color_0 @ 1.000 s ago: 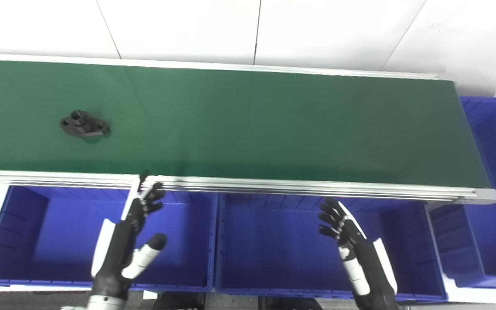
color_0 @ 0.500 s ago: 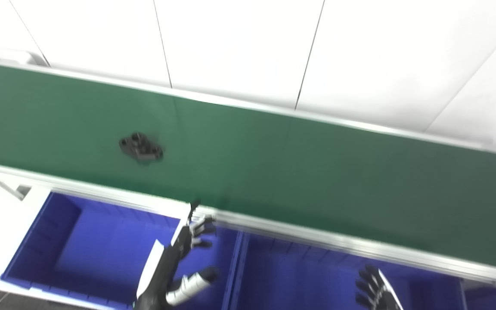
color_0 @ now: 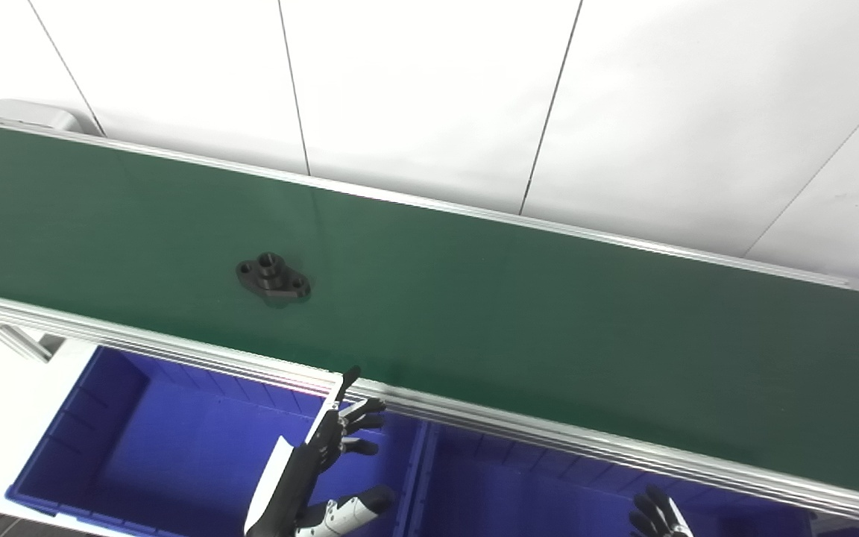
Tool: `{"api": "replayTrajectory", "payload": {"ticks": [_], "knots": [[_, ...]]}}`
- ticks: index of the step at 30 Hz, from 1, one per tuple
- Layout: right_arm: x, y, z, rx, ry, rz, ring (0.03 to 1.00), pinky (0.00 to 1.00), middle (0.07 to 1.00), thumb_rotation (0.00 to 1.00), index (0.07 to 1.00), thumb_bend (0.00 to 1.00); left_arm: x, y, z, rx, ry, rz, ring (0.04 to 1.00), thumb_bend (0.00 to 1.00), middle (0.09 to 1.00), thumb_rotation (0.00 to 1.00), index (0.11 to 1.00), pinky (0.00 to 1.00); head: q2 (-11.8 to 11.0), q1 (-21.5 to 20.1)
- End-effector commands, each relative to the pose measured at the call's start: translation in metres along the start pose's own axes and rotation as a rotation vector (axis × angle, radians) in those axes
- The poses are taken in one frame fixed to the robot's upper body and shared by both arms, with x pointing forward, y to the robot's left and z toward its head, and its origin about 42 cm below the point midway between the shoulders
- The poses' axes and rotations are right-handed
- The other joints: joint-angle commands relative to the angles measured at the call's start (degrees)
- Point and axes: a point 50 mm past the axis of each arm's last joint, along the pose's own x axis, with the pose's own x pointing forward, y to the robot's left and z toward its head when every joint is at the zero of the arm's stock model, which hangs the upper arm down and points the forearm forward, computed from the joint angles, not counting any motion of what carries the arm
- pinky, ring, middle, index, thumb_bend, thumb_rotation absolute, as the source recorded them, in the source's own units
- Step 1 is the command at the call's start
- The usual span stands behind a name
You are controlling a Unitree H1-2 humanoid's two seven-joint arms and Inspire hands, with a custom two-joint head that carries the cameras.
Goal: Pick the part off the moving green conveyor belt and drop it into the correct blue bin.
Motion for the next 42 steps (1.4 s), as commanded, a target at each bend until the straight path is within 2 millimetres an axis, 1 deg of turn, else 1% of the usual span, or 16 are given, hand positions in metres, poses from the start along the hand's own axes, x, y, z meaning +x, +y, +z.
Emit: {"api": "replayTrajectory", "payload": {"ticks": [1, 4, 8, 9, 11, 13, 15, 16, 18, 22, 30, 36, 38, 40, 41, 42], "knots": [[-0.002, 0.000, 0.005, -0.003, -0.075, -0.005, 0.915, 0.86, 0.924, 1.00, 0.958, 0.73, -0.002, 0.001, 0.004, -0.005, -0.039, 0.014, 0.788, 0.75, 0.829, 0.75, 0.976, 0.65, -1.70, 0.08], [-0.002, 0.000, 0.002, 0.006, -0.073, -0.006, 0.918, 0.88, 0.922, 1.00, 0.959, 0.75, -0.002, 0.000, 0.001, 0.001, -0.038, 0.013, 0.783, 0.77, 0.827, 0.75, 0.969, 0.65, -2.75, 0.14], [-0.001, 0.000, 0.000, -0.001, -0.076, -0.008, 0.918, 0.88, 0.920, 1.00, 0.961, 0.77, -0.001, 0.000, 0.000, 0.000, -0.037, 0.013, 0.773, 0.78, 0.820, 0.75, 0.958, 0.63, -2.78, 0.06], [-0.001, 0.000, 0.001, 0.000, -0.074, -0.009, 0.917, 0.88, 0.920, 1.00, 0.962, 0.77, -0.001, 0.000, 0.001, -0.002, -0.035, 0.010, 0.773, 0.78, 0.820, 0.75, 0.957, 0.63, -2.43, -0.22], [-0.001, 0.000, 0.003, -0.001, -0.070, -0.009, 0.920, 0.88, 0.925, 1.00, 0.965, 0.79, -0.001, 0.001, 0.001, 0.002, -0.039, 0.005, 0.804, 0.74, 0.851, 0.74, 0.961, 0.65, -2.19, -0.30], [-0.001, 0.000, 0.003, -0.003, -0.069, -0.009, 0.920, 0.89, 0.927, 1.00, 0.966, 0.79, -0.001, 0.001, 0.001, 0.004, -0.040, 0.006, 0.815, 0.73, 0.863, 0.74, 0.963, 0.66, -2.15, -0.30], [-0.001, 0.000, 0.003, -0.004, -0.071, -0.009, 0.920, 0.90, 0.925, 1.00, 0.964, 0.79, -0.002, 0.001, 0.001, 0.005, -0.036, 0.009, 0.825, 0.75, 0.873, 0.75, 0.958, 0.67, -2.13, -0.30], [-0.001, 0.000, 0.003, -0.003, -0.072, -0.008, 0.922, 0.90, 0.923, 1.00, 0.962, 0.79, -0.002, 0.001, 0.000, 0.006, -0.033, 0.011, 0.839, 0.77, 0.885, 0.76, 0.957, 0.69, -2.13, -0.30], [-0.001, -0.001, 0.003, -0.001, -0.073, -0.006, 0.922, 0.89, 0.922, 1.00, 0.961, 0.78, -0.003, 0.001, 0.000, 0.011, -0.030, 0.012, 0.855, 0.79, 0.900, 0.76, 0.959, 0.72, -2.10, -0.31], [-0.001, -0.001, 0.003, -0.002, -0.075, -0.009, 0.913, 0.87, 0.914, 1.00, 0.955, 0.78, -0.003, 0.001, 0.001, 0.037, -0.029, 0.010, 0.885, 0.79, 0.935, 0.78, 0.969, 0.72, -2.00, -0.47], [-0.001, -0.001, 0.004, -0.007, -0.087, -0.005, 0.913, 0.86, 0.914, 0.99, 0.955, 0.78, -0.003, 0.001, 0.002, 0.050, -0.029, 0.005, 0.916, 0.78, 0.971, 0.79, 0.974, 0.75, -1.73, -0.48], [0.001, 0.006, 0.026, -0.009, -0.189, 0.005, 0.921, 0.87, 0.936, 0.99, 0.965, 0.77, -0.003, 0.006, 0.003, 0.052, -0.022, 0.006, 0.910, 0.79, 0.966, 0.79, 0.978, 0.74, -0.81, -0.84], [0.004, 0.006, 0.035, -0.036, -0.258, 0.015, 0.921, 0.87, 0.934, 0.94, 0.968, 0.74, -0.003, 0.008, 0.004, 0.058, -0.021, 0.007, 0.910, 0.79, 0.965, 0.79, 0.977, 0.74, -0.42, -1.13], [0.005, 0.007, 0.038, -0.047, -0.284, 0.019, 0.921, 0.88, 0.933, 0.92, 0.968, 0.73, -0.003, 0.008, 0.004, 0.059, -0.021, 0.007, 0.910, 0.79, 0.965, 0.80, 0.976, 0.74, -0.42, -1.13], [0.009, 0.007, 0.046, -0.090, -0.332, 0.029, 0.921, 0.88, 0.933, 0.92, 0.969, 0.73, -0.003, 0.010, 0.004, 0.063, -0.028, 0.002, 0.910, 0.79, 0.965, 0.80, 0.976, 0.74, 0.27, -1.89], [0.015, 0.007, 0.054, -0.135, -0.377, 0.036, 0.919, 0.87, 0.935, 0.85, 0.961, 0.71, -0.003, 0.011, 0.004, 0.067, -0.033, -0.002, 0.913, 0.75, 0.966, 0.79, 0.982, 0.74, 0.74, -2.29]]}}
